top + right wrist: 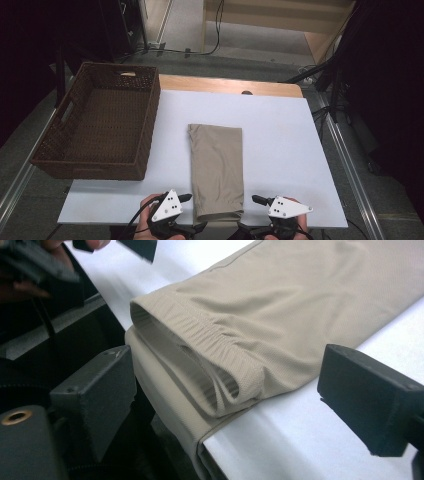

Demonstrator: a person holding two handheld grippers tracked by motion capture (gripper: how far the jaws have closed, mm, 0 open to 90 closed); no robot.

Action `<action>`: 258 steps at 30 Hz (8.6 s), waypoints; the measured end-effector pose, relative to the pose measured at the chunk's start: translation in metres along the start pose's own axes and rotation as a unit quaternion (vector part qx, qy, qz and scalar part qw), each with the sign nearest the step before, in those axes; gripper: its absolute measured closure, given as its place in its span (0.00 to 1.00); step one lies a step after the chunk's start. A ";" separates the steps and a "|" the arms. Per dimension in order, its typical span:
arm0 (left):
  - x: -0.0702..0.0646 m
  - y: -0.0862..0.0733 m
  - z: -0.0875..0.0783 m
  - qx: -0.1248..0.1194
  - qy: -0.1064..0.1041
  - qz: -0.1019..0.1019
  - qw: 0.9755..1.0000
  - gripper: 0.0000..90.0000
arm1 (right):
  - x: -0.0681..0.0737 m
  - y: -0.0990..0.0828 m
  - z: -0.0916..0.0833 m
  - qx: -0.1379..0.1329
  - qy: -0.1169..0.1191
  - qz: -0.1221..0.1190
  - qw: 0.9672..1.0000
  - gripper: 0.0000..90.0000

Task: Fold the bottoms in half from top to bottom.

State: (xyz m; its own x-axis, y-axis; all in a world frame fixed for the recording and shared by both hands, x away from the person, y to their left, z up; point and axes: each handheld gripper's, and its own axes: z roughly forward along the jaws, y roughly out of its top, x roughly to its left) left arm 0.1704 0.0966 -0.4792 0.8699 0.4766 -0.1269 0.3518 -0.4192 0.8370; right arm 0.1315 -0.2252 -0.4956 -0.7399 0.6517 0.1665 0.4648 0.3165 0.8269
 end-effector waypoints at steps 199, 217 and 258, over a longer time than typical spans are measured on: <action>0.150 0.105 0.071 -0.019 -0.001 -0.088 0.996 0.00 | -0.146 0.135 0.081 -0.009 -0.073 0.035 0.997 0.00; 0.100 0.045 0.061 0.006 -0.037 -0.070 0.997 0.05 | -0.121 0.097 0.074 -0.009 -0.042 0.042 0.998 0.00; 0.071 0.014 0.060 0.046 0.071 -0.059 0.995 0.60 | -0.071 0.042 0.081 0.023 -0.040 0.020 0.999 0.32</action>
State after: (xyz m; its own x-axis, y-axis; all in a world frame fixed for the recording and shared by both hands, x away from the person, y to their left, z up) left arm 0.2572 0.0784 -0.5085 0.7652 0.6284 -0.1402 0.4848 -0.4191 0.7677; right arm 0.2436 -0.2024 -0.5164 -0.6804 0.7164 0.1546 0.5166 0.3192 0.7945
